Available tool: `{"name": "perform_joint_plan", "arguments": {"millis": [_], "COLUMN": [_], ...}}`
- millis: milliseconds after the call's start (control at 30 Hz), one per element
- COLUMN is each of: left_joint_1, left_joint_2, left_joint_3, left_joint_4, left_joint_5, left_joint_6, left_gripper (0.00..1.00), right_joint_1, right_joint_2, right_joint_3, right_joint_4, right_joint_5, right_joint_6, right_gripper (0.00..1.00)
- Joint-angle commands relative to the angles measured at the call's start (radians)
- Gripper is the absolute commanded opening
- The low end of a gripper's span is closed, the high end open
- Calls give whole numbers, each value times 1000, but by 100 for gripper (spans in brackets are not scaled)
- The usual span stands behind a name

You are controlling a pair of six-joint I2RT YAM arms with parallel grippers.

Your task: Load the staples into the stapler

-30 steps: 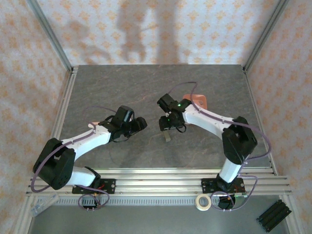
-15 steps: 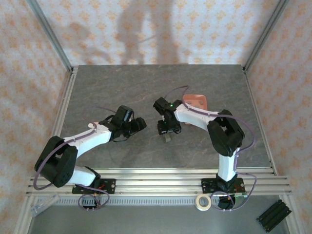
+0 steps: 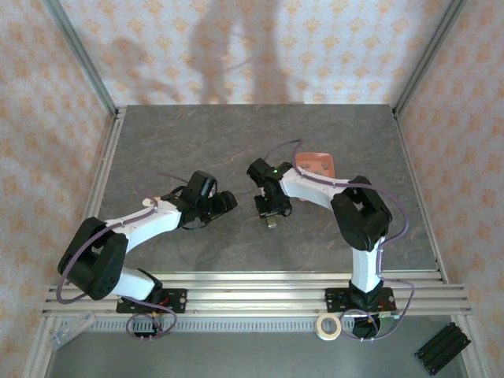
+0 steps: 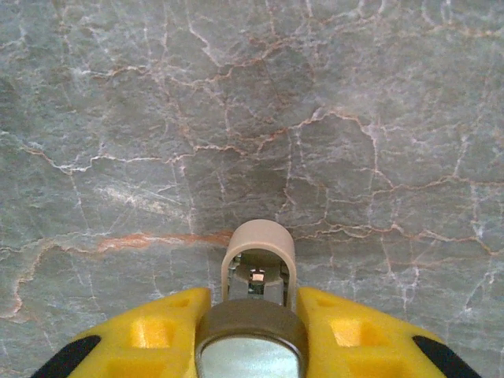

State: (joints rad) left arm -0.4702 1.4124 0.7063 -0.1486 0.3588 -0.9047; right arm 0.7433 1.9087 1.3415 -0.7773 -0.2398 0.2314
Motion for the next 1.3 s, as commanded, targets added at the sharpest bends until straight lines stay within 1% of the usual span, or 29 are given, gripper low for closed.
{"name": "perform_joint_plan", "arguments": {"millis": [0, 167, 233, 333, 467, 633, 733, 933, 1067, 1267], "left_joint_1": [8, 9, 9, 10, 9, 7, 8, 6, 2, -9], "left_joint_2": [-2, -39, -56, -74, -113, -171, -201, -236, -243, -247], "left_joint_3": [30, 21, 29, 40, 45, 57, 59, 60, 63, 65], "left_joint_4": [-11, 38, 46, 56, 66, 41, 30, 46, 75, 125], "left_joint_5": [10, 74, 107, 155, 199, 254, 276, 321, 345, 366], "left_joint_6": [34, 58, 75, 108, 157, 241, 279, 315, 314, 317], "left_gripper": [68, 66, 65, 64, 62, 61, 61, 61, 61, 61], "right_joint_1": [1, 1, 1, 1, 1, -1, 0, -2, -2, -2], "right_joint_2": [-90, -285, -379, -482, -578, -702, -763, -814, -818, -820], "right_joint_3": [-32, -170, -244, -330, -393, -484, -503, -522, -506, -508], "right_joint_4": [53, 222, 317, 418, 466, 548, 573, 592, 582, 602], "right_joint_5": [50, 37, -2, -60, -98, -127, -115, -191, -188, -229], "right_joint_6": [-44, -153, -219, -309, -405, -545, -573, -694, -715, -771], "right_gripper": [24, 21, 20, 18, 18, 16, 16, 16, 16, 12]}}
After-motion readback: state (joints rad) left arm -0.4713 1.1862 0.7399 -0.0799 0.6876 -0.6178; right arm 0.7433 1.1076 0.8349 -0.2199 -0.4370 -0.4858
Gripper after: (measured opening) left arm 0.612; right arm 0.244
